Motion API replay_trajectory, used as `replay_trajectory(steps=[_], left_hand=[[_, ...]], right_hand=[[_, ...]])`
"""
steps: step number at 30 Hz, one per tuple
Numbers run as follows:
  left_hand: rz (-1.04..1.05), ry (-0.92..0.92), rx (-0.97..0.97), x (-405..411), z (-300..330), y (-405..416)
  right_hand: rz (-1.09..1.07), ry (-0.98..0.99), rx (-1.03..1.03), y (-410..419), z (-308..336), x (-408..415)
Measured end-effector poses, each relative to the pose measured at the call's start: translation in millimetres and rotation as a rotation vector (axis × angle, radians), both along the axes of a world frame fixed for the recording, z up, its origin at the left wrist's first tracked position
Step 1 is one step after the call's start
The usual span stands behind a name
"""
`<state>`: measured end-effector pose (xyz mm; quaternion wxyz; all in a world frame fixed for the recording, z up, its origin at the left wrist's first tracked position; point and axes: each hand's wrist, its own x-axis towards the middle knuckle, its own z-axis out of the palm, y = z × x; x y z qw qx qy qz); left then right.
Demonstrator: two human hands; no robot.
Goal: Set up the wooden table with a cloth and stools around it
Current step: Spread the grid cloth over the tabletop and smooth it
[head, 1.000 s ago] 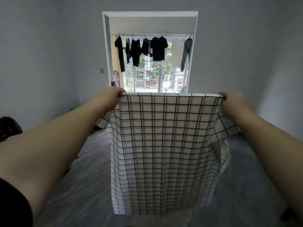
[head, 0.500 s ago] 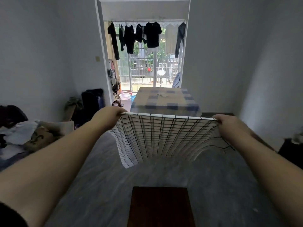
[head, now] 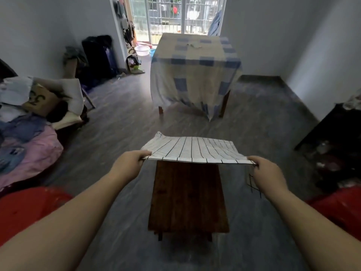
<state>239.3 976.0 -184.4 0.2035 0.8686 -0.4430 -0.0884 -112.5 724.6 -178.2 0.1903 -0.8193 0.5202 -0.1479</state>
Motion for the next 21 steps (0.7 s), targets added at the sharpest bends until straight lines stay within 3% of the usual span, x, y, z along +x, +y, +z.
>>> replay_trajectory(steps=[6,12,21], left_hand=[[0.059,0.078,0.080,-25.5,-119.6,38.2],[0.105,0.137,0.138,-69.0,-268.0,64.3],[0.081,0.206,0.232,-119.4,-435.9,105.8]], right_hand=[[0.079,0.030,0.158,30.1,-134.1,-19.1],[0.027,-0.013,0.305,66.3,-278.0,-44.0],[0.117,0.179,0.403,95.0,-424.6,-85.8]])
